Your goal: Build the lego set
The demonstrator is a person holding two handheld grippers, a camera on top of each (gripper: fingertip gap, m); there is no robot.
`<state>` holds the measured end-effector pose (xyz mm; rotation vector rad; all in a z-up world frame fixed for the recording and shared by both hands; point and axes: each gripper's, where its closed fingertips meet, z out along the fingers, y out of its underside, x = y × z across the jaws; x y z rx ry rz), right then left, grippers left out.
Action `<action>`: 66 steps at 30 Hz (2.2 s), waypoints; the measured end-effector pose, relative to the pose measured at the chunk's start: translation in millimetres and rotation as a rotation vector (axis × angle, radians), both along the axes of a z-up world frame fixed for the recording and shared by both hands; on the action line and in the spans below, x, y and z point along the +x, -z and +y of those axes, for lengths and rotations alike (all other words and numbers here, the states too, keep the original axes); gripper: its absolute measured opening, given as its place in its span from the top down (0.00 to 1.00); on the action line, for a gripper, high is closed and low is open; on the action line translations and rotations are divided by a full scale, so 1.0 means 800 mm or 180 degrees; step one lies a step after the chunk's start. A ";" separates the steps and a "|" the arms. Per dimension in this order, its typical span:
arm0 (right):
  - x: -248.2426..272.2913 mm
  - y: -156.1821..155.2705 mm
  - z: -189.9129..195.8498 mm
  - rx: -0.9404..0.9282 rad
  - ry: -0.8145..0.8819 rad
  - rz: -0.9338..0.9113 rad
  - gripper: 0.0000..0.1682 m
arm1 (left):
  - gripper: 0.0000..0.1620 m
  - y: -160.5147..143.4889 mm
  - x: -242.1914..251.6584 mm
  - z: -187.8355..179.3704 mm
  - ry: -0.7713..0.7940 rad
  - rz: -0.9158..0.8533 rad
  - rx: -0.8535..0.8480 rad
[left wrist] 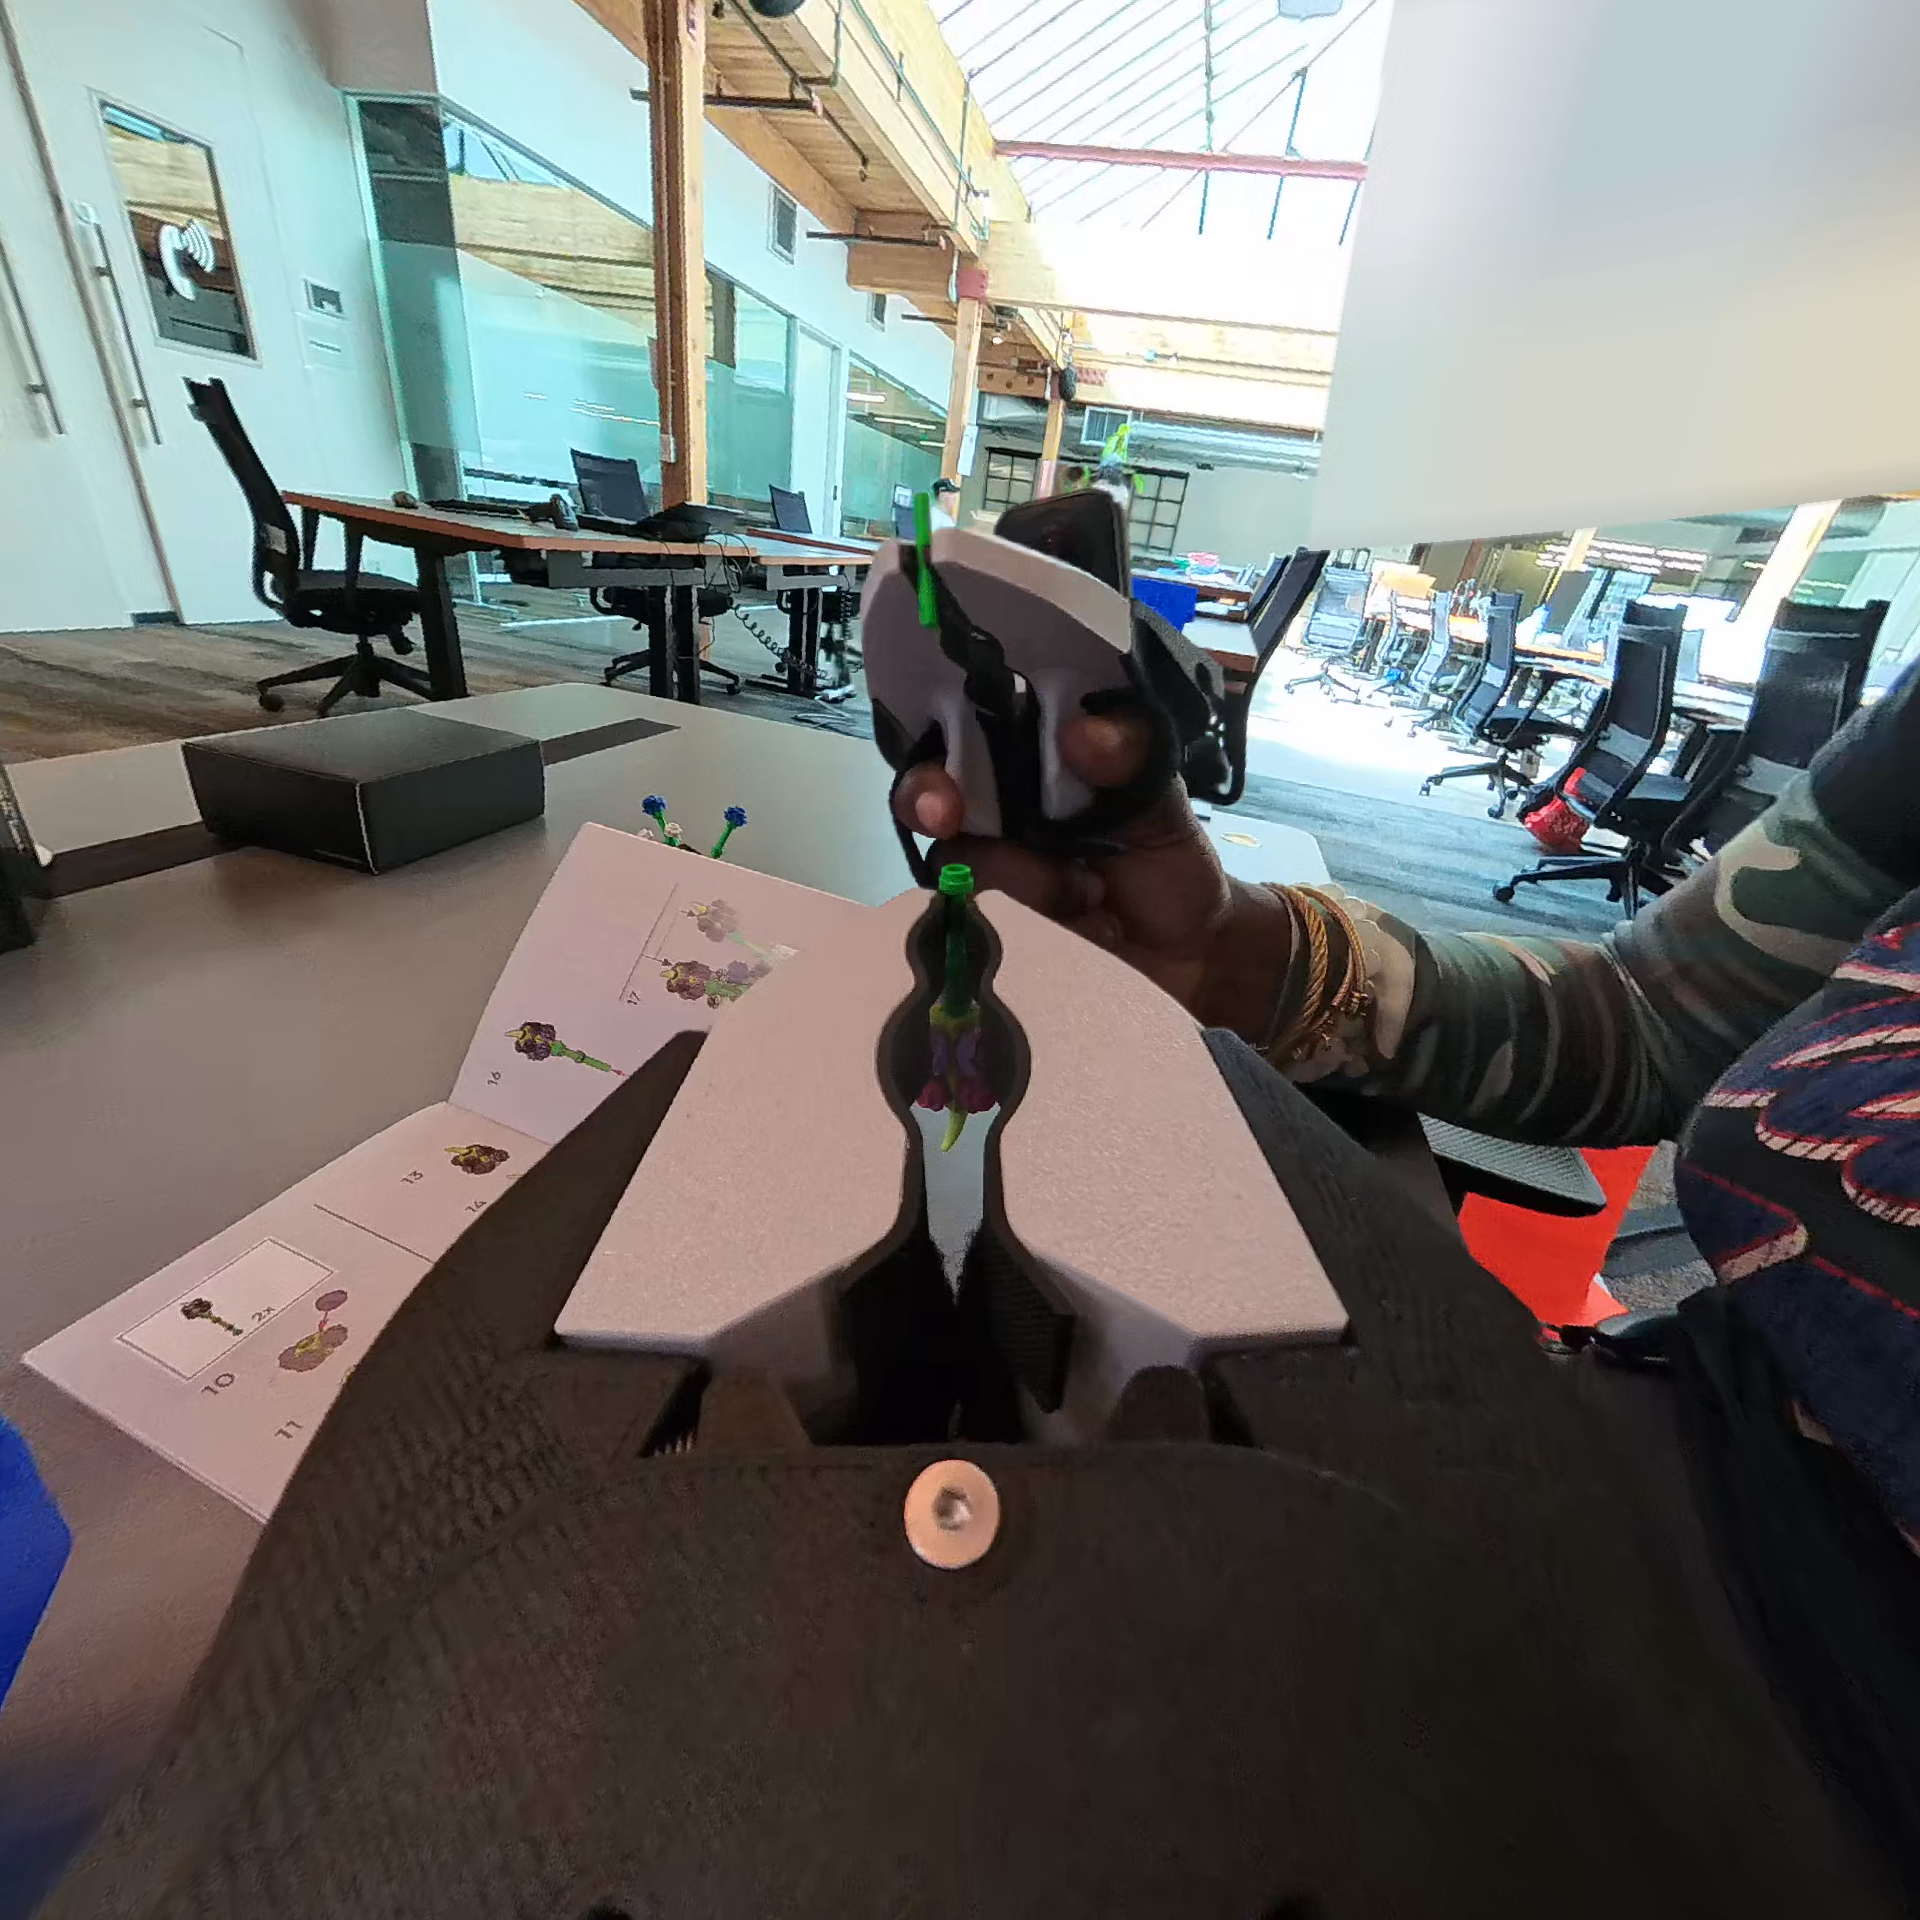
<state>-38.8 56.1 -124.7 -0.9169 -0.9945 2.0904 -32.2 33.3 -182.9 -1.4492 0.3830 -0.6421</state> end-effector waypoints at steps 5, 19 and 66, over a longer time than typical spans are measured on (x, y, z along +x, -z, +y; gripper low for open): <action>-0.007 0.009 -0.008 0.0069 0.0067 -0.0049 0.98 | 0.98 0.005 -0.001 0.005 -0.0049 0.0004 -0.0117; -0.028 0.038 -0.031 0.0248 -0.0073 -0.0431 0.98 | 0.98 -0.001 -0.016 0.005 -0.0217 -0.0217 -0.0106; -0.019 0.085 -0.024 0.0443 -0.0100 -0.0931 0.98 | 0.99 0.036 -0.001 0.012 -0.0031 0.0114 -0.0651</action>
